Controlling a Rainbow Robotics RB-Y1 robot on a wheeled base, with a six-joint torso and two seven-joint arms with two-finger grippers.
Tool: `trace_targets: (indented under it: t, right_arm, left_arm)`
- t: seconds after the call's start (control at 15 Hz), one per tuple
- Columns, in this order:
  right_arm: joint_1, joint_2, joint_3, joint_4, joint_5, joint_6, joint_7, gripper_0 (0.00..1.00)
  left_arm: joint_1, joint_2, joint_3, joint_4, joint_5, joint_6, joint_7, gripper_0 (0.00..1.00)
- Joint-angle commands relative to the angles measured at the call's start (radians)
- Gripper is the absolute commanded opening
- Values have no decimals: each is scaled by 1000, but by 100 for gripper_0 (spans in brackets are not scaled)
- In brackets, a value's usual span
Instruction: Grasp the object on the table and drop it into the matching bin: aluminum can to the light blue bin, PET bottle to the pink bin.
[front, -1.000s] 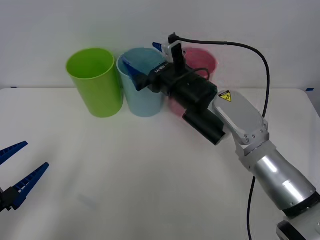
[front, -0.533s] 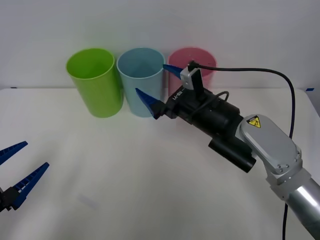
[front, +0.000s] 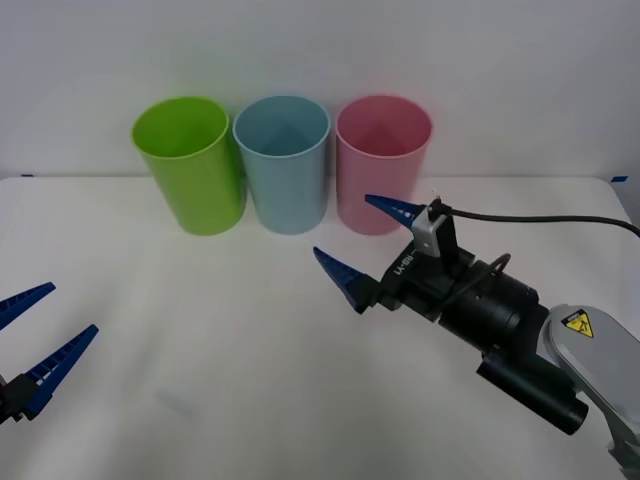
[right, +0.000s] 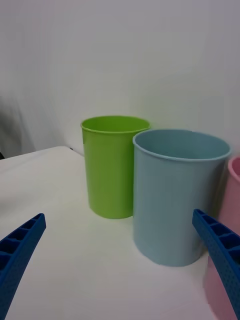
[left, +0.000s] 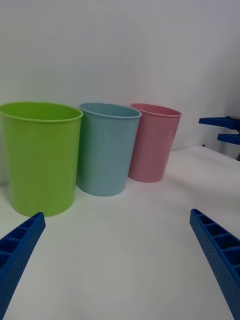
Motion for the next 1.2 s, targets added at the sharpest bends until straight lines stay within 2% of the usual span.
trace_targets:
  t: [0.07, 0.4, 0.67, 1.2]
  right_arm:
    - [99, 2, -88, -34, 0, -111, 17, 100]
    - [230, 13, -218, -74, 0, -249, 40, 100]
    - [308, 68, -350, -77, -2, -379, 52, 100]
    - [426, 145, -553, -76, -15, -574, 66, 100]
  left_arm:
    - [0, 0, 0, 0, 0, 0, 0, 100]
    - [0, 0, 0, 0, 0, 0, 0, 100]
    - [0, 0, 0, 0, 0, 0, 0, 100]
    - [0, 0, 0, 0, 0, 0, 0, 100]
